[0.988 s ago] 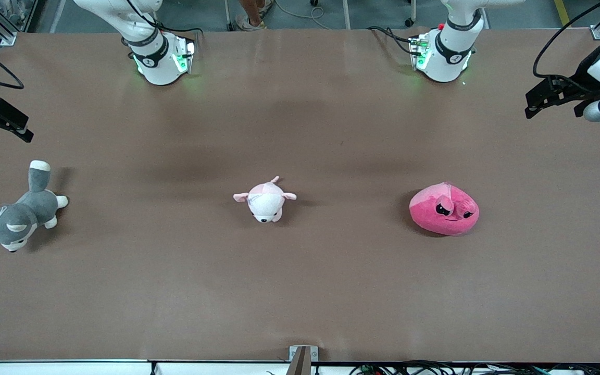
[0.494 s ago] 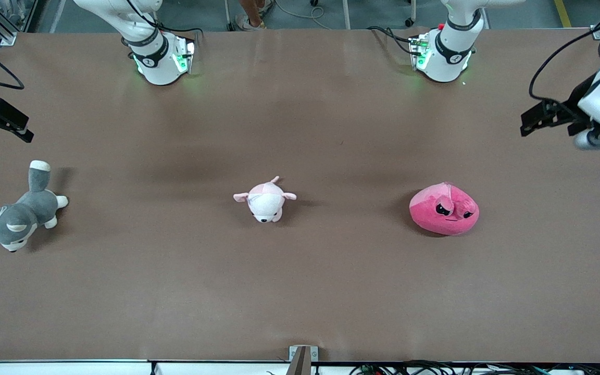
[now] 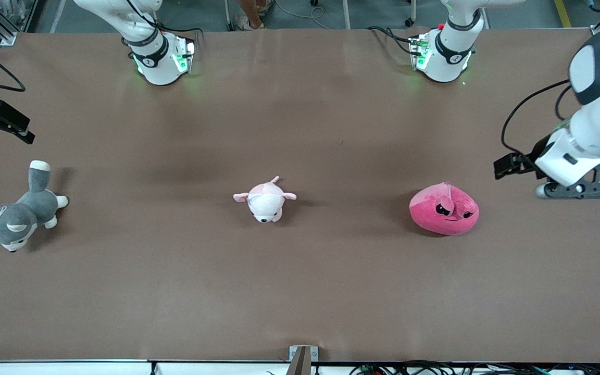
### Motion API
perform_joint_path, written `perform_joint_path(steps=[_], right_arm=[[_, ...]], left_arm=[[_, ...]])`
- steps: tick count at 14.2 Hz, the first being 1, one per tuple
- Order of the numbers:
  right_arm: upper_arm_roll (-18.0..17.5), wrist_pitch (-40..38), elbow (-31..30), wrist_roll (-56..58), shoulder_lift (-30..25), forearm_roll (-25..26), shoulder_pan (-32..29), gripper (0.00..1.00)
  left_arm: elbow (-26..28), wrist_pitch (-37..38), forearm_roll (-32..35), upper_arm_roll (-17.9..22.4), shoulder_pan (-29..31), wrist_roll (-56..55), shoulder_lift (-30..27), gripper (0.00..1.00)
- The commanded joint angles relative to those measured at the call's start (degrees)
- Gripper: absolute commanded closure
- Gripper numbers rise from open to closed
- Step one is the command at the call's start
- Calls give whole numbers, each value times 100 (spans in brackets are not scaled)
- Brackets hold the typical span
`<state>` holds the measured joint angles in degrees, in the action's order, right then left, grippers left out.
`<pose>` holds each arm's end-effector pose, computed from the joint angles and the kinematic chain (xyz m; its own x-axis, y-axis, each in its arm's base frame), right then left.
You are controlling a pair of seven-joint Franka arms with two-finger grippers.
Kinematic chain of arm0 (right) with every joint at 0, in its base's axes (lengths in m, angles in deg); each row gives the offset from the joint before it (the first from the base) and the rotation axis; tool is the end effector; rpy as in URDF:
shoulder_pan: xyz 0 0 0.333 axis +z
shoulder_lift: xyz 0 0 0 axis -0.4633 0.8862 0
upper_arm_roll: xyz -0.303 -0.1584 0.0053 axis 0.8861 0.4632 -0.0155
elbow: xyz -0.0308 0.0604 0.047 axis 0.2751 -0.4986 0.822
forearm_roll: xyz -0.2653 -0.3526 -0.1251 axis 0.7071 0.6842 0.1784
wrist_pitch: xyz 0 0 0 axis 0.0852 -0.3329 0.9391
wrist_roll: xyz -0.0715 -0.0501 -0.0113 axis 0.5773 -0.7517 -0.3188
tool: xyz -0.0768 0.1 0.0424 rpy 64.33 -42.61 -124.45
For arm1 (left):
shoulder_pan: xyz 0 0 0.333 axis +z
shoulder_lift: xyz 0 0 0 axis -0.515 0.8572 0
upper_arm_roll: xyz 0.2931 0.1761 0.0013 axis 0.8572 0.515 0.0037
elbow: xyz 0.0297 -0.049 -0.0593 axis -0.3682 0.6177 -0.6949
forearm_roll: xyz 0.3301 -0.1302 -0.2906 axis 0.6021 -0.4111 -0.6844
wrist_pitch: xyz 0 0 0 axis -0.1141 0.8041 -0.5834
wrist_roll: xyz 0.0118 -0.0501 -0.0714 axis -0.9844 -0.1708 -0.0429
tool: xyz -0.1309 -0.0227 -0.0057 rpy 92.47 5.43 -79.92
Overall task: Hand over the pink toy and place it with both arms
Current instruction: 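Move the left gripper down over the large pink plush toy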
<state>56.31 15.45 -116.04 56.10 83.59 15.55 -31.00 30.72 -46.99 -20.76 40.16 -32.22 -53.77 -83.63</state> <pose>0.5997 -0.0458 0.6341 0.9951 -0.0296 0.0940 -0.0293 -0.9996 -0.0047 0.6526 -0.0596 0.4572 0.9994 0.0055 -0.0351 0.0065 -0.9995 0.0294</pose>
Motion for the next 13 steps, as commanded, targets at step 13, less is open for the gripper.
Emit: perform_joint_path(steps=[13], right_arm=[[-31, 105, 68, -19, 86, 69, -47, 0]], left_arm=[[988, -2132, -657, -53, 105, -70, 781, 10]])
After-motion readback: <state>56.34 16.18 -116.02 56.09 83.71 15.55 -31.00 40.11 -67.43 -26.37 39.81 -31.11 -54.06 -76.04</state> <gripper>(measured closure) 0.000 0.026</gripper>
